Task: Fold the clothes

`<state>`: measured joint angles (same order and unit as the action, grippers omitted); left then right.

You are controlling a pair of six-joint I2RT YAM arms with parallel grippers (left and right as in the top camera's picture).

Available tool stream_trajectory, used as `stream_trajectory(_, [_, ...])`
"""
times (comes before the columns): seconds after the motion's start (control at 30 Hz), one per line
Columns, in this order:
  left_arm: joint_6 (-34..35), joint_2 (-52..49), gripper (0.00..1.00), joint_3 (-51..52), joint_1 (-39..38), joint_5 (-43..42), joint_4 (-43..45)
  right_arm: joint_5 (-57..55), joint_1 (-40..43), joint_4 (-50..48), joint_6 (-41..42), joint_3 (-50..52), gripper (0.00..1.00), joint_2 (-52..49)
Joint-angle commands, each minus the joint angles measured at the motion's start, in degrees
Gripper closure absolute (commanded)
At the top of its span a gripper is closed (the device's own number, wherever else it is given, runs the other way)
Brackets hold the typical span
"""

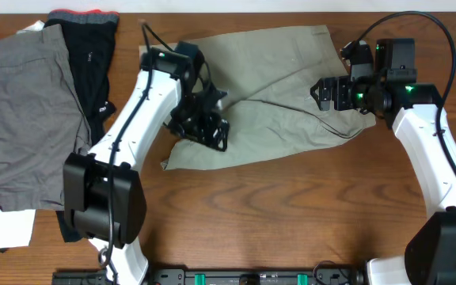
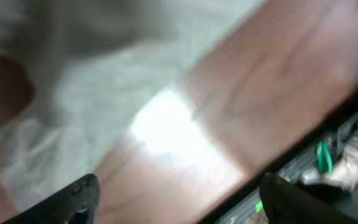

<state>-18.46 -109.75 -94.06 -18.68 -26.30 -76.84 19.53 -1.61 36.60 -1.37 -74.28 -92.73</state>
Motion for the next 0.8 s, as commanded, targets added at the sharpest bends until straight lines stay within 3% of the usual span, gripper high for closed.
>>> stream_trajectory(0.0, [-4.44, 0.02, 0.15, -0.13, -1.27, 1.77, -1.05, 0.24, 0.04, 0.11, -1.05, 0.17, 0.01, -0.28])
stream_trajectory(0.13, [-3.98, 0.02, 0.15, -0.13, -1.44, 5.25, 6.38, 0.22, -0.44, -0.02, -1.07, 0.24, 0.01, -0.35])
stream_trajectory(0.4, [-2.12, -1.38, 0.12, -0.13, -1.40, 5.38, 31.85, 0.39, -2.54, -0.35, -1.07, 0.24, 0.02, -4.04])
stream_trajectory(0.53, [-6.86, -3.98, 0.09, -0.13, -1.40, 3.37, 35.32, -0.31, -2.40, -0.07, -1.14, 0.24, 0.07, -4.42])
stream_trajectory(0.77, [-10.93, -7.85, 0.01, -0.13, -1.53, -2.95, 41.72, -1.22, 0.35, -0.24, -1.07, 0.24, 0.05, -4.35])
